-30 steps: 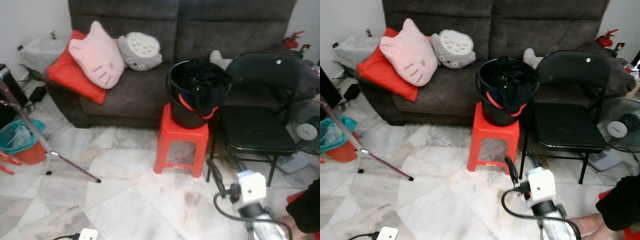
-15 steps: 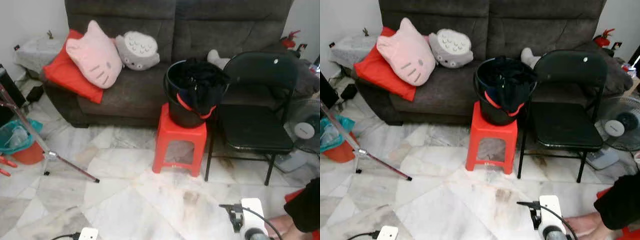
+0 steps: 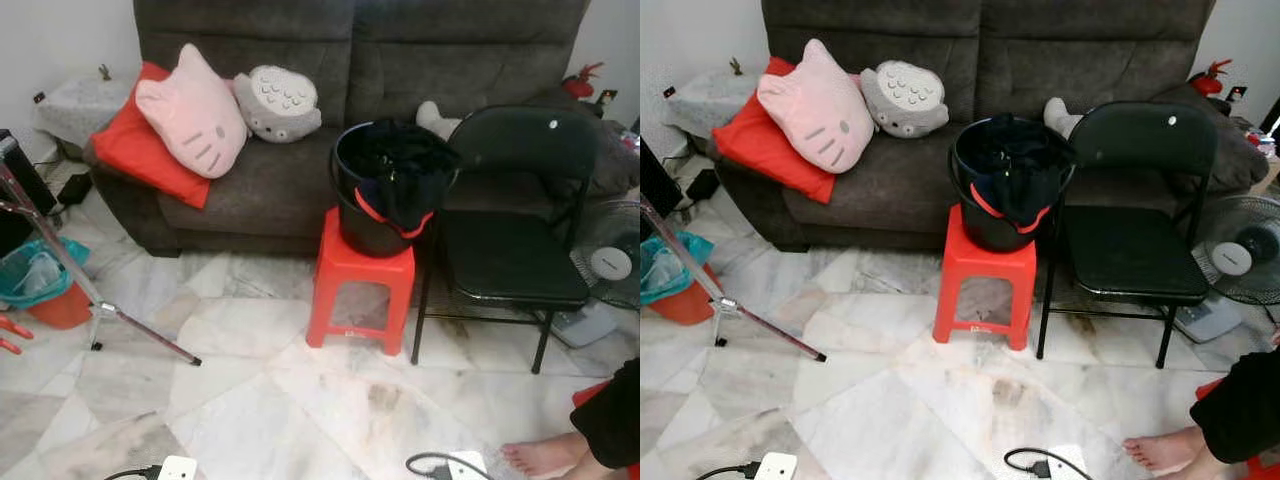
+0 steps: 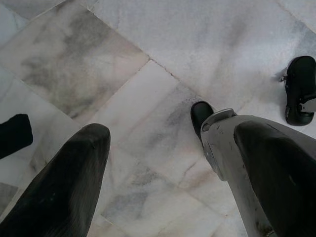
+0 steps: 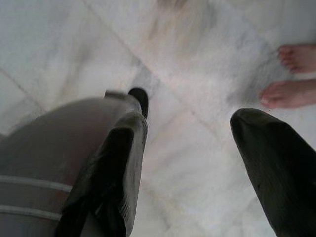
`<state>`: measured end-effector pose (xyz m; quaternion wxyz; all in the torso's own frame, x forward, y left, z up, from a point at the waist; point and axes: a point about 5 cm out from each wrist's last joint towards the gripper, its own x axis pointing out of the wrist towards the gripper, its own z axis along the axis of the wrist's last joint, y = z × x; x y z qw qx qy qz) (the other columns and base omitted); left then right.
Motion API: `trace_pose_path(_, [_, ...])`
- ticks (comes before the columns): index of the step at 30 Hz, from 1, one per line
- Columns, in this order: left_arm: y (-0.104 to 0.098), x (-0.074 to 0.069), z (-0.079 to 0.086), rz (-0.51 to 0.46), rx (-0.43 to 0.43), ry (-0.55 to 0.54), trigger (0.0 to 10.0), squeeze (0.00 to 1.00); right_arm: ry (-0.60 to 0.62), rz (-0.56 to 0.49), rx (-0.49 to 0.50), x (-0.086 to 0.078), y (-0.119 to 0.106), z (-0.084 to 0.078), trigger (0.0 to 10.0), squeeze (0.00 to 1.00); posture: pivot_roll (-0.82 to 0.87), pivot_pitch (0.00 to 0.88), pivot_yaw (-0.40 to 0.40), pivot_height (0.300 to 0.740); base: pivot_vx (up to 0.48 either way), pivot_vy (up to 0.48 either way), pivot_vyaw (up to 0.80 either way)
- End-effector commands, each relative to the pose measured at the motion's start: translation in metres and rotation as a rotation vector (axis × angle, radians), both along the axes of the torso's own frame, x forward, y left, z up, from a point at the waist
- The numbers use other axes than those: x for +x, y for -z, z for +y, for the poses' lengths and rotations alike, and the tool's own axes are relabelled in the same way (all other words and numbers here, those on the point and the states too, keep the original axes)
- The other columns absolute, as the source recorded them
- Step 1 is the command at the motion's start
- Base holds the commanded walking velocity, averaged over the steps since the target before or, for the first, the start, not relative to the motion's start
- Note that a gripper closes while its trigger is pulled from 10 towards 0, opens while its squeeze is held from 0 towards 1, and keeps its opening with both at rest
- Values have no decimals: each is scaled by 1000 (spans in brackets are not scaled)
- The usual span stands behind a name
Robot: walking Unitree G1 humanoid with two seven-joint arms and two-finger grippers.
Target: Hang hanger
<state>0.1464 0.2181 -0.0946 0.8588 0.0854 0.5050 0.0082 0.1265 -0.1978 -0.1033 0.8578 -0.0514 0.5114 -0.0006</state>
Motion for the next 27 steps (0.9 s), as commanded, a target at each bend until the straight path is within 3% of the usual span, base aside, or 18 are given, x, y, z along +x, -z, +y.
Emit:
trace_pose_path(1, [1,-3,1,14,2,-10,10000,0,25,3,12,-2,1,0,10000,0,-17,0,-3,740,0,0,0])
trace_pose_path(6, [1,-3,1,18,0,-2,10000,0,-15,31,-8,-7,3,0,10000,0,-20,0,0,740,0,0,0])
trace_pose_path(10, [1,-3,1,22,-3,-1,10000,0,45,20,4,-5,2,-2,10000,0,-24,0,2,740,0,0,0])
trace_pose_path(12, [2,-4,1,38,5,14,10000,0,-4,18,6,-3,2,-1,10000,0,-21,0,1,740,0,0,0])
trace_pose_path(16, [2,-4,0,34,-5,5,10000,0,19,20,0,-3,1,-3,10000,0,-23,0,1,740,0,0,0])
trace_pose_path(19, [2,-4,0,32,-14,8,10000,0,-46,30,-12,-4,3,5,10000,0,-24,0,2,740,0,0,0])
trace_pose_path(27, [1,-2,-1,35,-29,14,10000,0,-35,22,0,-2,3,9,10000,0,-27,0,6,740,0,0,0])
